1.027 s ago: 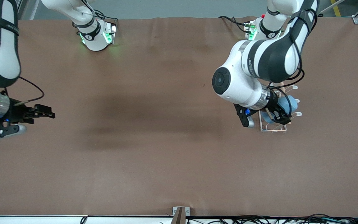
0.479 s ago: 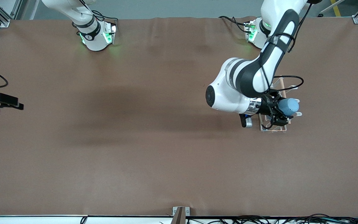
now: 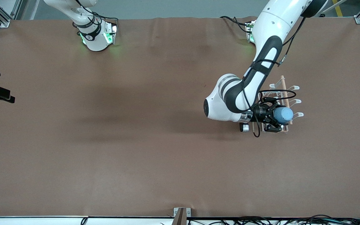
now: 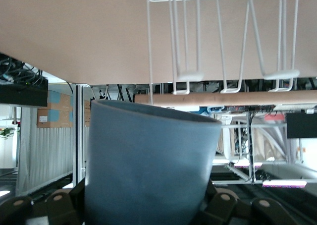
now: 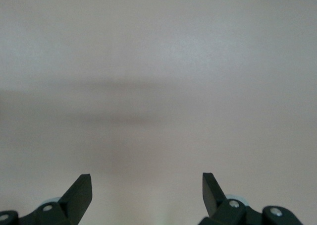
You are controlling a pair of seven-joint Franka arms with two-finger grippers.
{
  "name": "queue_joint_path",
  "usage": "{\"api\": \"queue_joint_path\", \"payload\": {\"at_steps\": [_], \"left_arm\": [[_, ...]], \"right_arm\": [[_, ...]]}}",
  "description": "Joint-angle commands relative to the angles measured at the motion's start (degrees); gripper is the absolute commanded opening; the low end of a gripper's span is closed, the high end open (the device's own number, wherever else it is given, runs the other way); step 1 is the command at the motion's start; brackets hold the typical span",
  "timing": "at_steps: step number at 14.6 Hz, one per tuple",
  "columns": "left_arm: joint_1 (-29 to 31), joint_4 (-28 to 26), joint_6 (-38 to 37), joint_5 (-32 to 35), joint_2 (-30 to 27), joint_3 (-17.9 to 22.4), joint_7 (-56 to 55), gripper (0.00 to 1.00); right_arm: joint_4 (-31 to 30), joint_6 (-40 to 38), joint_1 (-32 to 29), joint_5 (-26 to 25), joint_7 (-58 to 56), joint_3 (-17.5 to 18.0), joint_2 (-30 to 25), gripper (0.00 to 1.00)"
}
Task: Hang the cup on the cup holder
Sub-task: 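Lower the cup onto a rack hook with the left gripper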
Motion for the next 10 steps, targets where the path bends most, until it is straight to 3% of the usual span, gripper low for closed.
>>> {"api": "queue_joint_path", "payload": {"at_steps": [1, 7, 10], "left_arm": [[-0.2, -1.4, -1.4, 2.5, -0.6, 0.0, 4.7, 0.26], [0.3, -3.8, -1.5, 2.7, -0.6, 0.0, -0.4, 0.27], [0.2, -5.3, -2.1, 2.7, -0.5, 0.0, -5.2, 0.27]], "right_arm": [[-6.2, 0.5, -1.3, -2.2, 2.5, 3.0, -7.5, 0.99], [-19.5, 7.7, -1.3, -2.0, 2.4, 2.5, -16.3, 0.99], [-21.3, 9.1, -1.2, -1.9, 2.3, 2.5, -17.2, 0.99]]}}
